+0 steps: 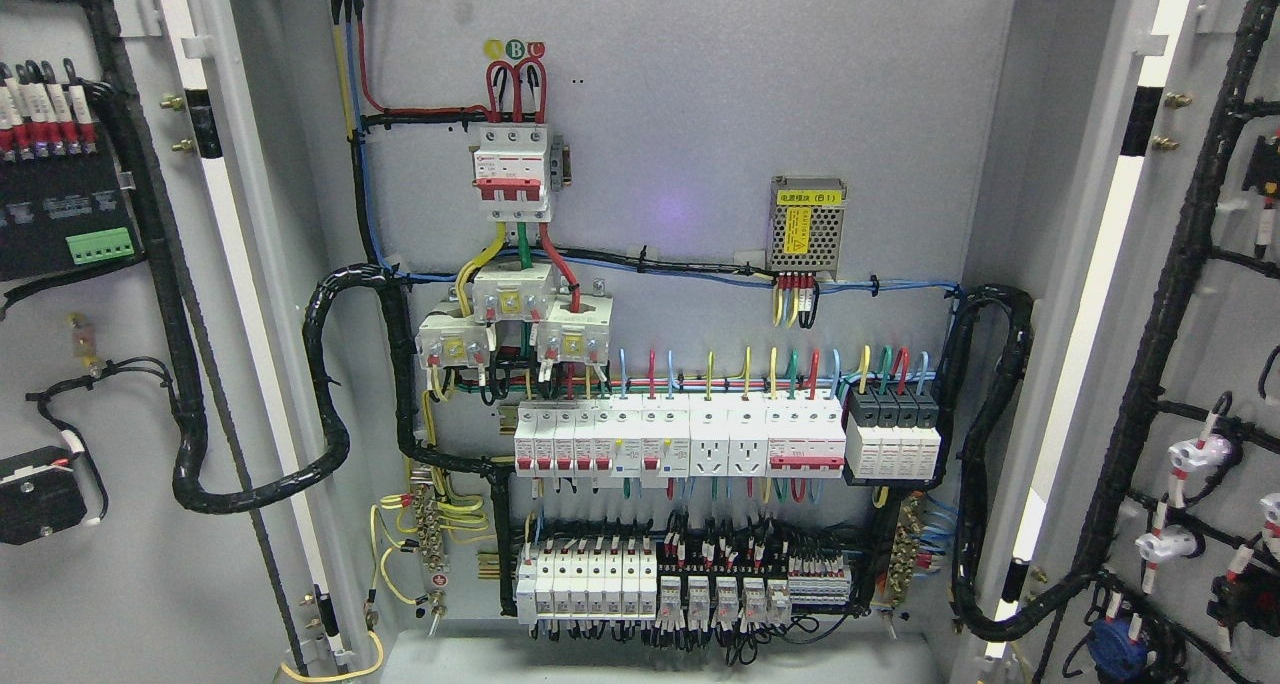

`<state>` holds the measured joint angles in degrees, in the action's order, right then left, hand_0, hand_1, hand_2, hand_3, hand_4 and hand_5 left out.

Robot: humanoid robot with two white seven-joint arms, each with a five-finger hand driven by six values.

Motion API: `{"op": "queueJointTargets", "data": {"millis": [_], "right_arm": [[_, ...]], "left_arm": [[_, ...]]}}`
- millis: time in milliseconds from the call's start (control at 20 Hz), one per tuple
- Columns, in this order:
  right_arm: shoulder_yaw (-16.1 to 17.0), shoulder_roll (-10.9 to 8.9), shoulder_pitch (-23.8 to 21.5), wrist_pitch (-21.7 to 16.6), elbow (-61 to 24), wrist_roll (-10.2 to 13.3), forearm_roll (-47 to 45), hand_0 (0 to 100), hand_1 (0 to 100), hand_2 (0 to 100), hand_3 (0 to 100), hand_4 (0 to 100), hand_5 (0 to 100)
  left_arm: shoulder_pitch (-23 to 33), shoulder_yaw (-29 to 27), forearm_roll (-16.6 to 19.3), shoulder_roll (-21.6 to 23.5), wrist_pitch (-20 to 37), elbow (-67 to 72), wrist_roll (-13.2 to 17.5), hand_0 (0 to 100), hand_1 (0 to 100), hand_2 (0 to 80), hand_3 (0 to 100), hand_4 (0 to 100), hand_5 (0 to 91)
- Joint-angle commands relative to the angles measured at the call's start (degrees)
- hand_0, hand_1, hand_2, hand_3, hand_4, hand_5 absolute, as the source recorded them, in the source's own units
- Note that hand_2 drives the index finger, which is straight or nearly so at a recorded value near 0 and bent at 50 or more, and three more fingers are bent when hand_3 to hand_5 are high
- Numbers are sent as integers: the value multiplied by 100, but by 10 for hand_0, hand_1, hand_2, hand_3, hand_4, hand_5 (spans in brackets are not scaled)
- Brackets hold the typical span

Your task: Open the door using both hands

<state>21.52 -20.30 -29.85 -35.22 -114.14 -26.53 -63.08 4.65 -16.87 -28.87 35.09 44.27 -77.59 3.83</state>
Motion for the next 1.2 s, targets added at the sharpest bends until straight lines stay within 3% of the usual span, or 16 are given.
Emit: {"op": "queueJointTargets", "data": {"millis": [0,200,301,401,551,701,801,952,1052,1152], "right_arm": [[-261,-114,-284,-29,-433,-142,15,0,0,0,0,0,0],[-612,-132,-390,-29,-539,-265,76,0,0,0,0,0,0],[-1033,-167,-442,-11,-496,-292,338,0,0,0,0,0,0],[-1473,-298,-591,-2,-391,-292,1004,0,0,0,0,0,0],[-2298,-229,-609,-2,-23,-283,1832,0,0,0,0,0,0],[-3124,-193,-618,-2,750,-274,2010,0,0,0,0,0,0],[-3521,-71,-618,-20,1452,-274,2010,0,0,0,0,0,0],[-3856,219,-601,-20,2603,-274,2045,0,0,0,0,0,0],[-3962,369,-574,-20,3350,-274,2054,0,0,0,0,0,0],[-3971,500,-522,-20,4150,-274,2054,0,0,0,0,0,0]], "left_arm": [[315,913,-22,156,4617,-877,-40,0,0,0,0,0,0],[1062,983,118,147,4600,-2266,-31,0,0,0,0,0,0],[1231,1281,460,60,4617,-2541,-31,0,0,0,0,0,0],[1231,1588,733,-255,4617,-2620,-31,0,0,0,0,0,0],[1178,2002,1426,-853,4617,-2630,-14,0,0,0,0,0,0],[1169,2450,2138,-1652,4608,-2393,12,0,0,0,0,0,0],[1213,2731,2683,-2223,4608,-1850,21,0,0,0,0,0,0],[1266,2882,3378,-3067,4608,-245,13,0,0,0,0,0,0],[1249,2829,3467,-3534,4617,1378,13,0,0,0,0,0,0],[1161,2663,3468,-3711,4617,3119,4,0,0,0,0,0,0]]}}
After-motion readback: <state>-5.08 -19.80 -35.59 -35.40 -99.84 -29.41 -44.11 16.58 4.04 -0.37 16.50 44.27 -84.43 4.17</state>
